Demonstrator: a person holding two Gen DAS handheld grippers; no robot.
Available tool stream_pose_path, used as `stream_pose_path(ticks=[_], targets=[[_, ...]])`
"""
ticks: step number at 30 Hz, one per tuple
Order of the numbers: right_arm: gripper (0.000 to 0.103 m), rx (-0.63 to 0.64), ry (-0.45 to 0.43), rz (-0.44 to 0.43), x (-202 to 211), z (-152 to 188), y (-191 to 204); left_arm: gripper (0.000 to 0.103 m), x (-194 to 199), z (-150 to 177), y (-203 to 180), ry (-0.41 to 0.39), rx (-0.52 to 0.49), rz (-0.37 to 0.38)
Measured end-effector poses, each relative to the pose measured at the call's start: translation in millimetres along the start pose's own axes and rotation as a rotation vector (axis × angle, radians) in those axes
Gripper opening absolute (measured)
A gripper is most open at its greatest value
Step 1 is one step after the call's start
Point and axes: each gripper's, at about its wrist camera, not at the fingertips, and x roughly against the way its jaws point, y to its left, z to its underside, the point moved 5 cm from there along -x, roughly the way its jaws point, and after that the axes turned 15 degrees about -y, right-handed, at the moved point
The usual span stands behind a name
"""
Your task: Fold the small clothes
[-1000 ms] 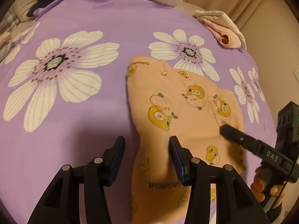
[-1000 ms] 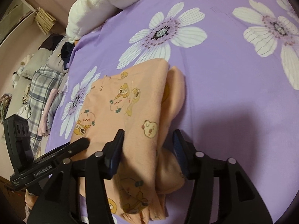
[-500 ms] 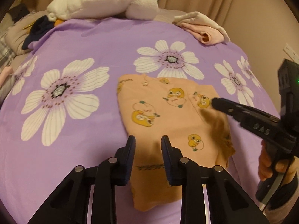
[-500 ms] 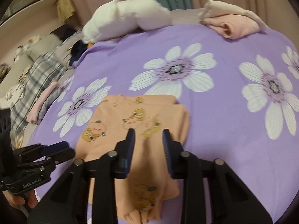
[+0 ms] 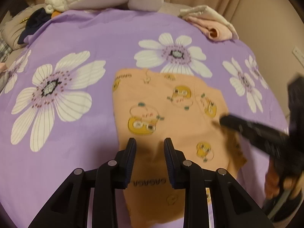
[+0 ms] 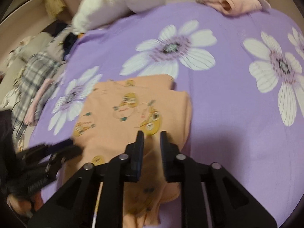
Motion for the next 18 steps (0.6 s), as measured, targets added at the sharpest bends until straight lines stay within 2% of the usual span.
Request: stream_pose_path(ticks=[6,9,14,15,18], targets=[[0.021,0.122,-0.013,-0.115,33,28,31,0.028,-17,-1,-2,0.02,-0.014,-0.016],[0.021,0.177,0.02,-0.111,35,48,35,0.028,-20,3,-3,0.029,-0.028,-0.026],[0.02,0.174,0.053,-0.088,32,60,29,0.028,-7,6,-3,0.037,-0.018,-0.029],[0.02,0.173,0.052,-0.088,34,60,29,0.03,-4,7,-4,0.041,-0.022,-0.034],[0.023,0.166,0.041,-0.082,43,61,31,0.042,8,17,-2,0.037,-0.023,-0.05]])
